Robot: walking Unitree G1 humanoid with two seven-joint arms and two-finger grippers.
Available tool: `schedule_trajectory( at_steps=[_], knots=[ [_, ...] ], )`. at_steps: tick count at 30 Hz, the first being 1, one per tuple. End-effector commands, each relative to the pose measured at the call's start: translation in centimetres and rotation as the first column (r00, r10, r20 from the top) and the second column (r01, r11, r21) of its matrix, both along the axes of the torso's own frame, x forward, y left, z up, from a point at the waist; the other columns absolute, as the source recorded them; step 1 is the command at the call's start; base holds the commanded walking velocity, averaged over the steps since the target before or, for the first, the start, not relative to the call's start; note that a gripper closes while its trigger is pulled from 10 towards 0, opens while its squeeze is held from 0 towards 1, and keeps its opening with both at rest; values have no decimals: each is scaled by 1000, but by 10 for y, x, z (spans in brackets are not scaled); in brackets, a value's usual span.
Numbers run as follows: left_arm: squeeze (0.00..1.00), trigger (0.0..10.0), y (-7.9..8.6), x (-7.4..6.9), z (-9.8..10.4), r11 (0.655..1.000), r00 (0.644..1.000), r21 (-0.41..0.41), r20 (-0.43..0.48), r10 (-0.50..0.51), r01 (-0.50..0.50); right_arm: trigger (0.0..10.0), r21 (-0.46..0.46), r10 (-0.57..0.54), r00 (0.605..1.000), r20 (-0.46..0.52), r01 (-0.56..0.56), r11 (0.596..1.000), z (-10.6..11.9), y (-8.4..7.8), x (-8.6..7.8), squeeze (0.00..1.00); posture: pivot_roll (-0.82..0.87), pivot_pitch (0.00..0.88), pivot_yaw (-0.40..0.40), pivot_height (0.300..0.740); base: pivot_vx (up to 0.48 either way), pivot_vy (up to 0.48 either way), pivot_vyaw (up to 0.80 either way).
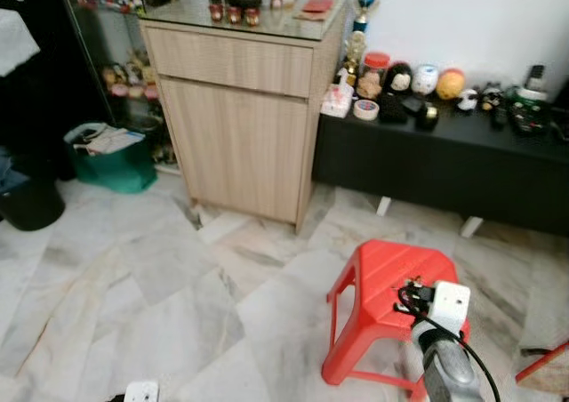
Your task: Hang keys on a hook
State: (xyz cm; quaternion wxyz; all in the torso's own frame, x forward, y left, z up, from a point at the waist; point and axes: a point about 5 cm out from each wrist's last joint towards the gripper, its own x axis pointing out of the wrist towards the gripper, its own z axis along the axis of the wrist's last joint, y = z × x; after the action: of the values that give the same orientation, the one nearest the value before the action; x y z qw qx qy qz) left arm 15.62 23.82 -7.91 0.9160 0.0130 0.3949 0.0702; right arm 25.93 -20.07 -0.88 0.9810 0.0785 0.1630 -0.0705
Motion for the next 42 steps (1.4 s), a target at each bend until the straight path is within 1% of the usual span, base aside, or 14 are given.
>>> schedule_trajectory(
  at_steps=[1,12,19,25,42],
  knots=[
    [0,10000,-3,-7,-4,1000,1000,-12,-24,5,-5,10000,-7,-24,1000,-5,24,1000,0,-7,-2,0,75,0,-62,740,0,0,0],
    [0,10000,-4,-4,-3,1000,1000,-8,-18,2,-2,10000,-8,-25,1000,-5,24,1000,0,-8,-1,0,74,0,-60,740,0,0,0],
    [0,10000,-7,-5,-5,1000,999,3,-36,-30,30,10000,-6,-21,1000,-12,20,1000,-2,-6,-2,0,74,0,-57,740,0,0,0],
    [0,10000,-8,-6,-5,999,999,2,-42,-34,34,10000,-5,-21,1000,-12,21,1000,-2,-5,-2,0,74,0,-58,740,0,0,0],
    [0,10000,-4,-16,-9,1000,996,4,-88,-15,15,10000,2,-26,1000,-13,26,1000,-2,-3,-1,0,79,0,-58,740,0,-299,0]
  ],
)
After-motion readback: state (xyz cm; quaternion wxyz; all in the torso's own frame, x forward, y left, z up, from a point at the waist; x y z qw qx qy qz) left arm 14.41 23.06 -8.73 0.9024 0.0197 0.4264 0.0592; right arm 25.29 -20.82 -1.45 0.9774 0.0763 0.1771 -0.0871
